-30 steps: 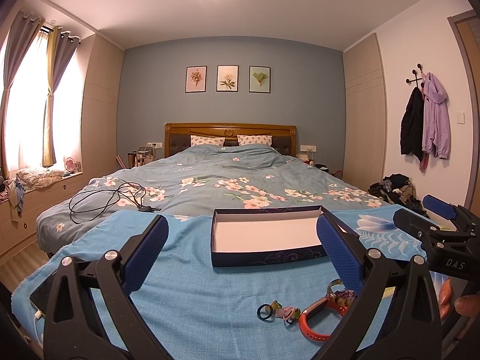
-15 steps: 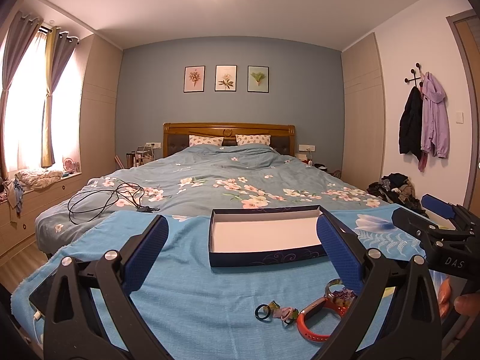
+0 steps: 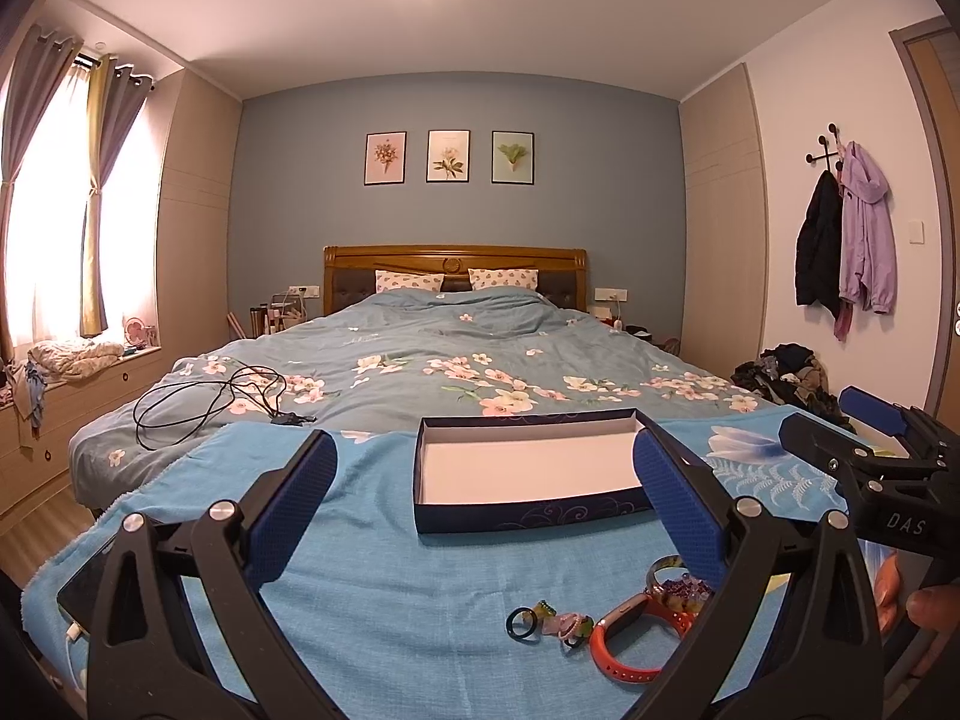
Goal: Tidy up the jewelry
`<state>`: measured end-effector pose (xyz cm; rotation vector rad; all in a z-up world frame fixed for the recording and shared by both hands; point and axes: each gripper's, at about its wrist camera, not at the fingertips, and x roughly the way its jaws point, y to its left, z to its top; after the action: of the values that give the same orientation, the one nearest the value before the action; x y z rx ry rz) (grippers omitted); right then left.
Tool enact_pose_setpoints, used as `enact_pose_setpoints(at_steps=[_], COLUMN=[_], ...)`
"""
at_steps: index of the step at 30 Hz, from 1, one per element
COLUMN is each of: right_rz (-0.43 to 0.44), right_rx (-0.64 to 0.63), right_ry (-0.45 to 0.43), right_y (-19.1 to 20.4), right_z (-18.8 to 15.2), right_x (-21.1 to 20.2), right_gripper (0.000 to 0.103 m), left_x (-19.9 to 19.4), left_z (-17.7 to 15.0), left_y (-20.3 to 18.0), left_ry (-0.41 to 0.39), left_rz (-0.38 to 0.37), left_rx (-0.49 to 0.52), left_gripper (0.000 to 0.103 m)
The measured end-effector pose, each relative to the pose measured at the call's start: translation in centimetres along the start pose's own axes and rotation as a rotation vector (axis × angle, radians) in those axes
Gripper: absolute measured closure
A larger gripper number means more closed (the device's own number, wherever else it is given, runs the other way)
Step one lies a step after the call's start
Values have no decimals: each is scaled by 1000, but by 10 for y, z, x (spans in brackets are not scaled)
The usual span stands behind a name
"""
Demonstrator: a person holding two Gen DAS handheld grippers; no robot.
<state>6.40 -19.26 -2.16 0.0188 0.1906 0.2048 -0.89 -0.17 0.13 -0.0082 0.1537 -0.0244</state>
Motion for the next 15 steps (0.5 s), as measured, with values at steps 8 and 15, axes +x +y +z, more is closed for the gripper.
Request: enact_pose_setpoints(at_steps=[8,15], right_rz=[2,3], right_rx=[2,4], right_ry=[0,3], right_y=[-1,0], right_z=[0,-1], right_x=[1,1], right_gripper=[6,6], left_x=[0,-1], left_z=[-1,-1], left_y=[0,-1], left_ry=[-1,0], left_rz=[1,-1], left_rx=[1,1], left_gripper=[6,6])
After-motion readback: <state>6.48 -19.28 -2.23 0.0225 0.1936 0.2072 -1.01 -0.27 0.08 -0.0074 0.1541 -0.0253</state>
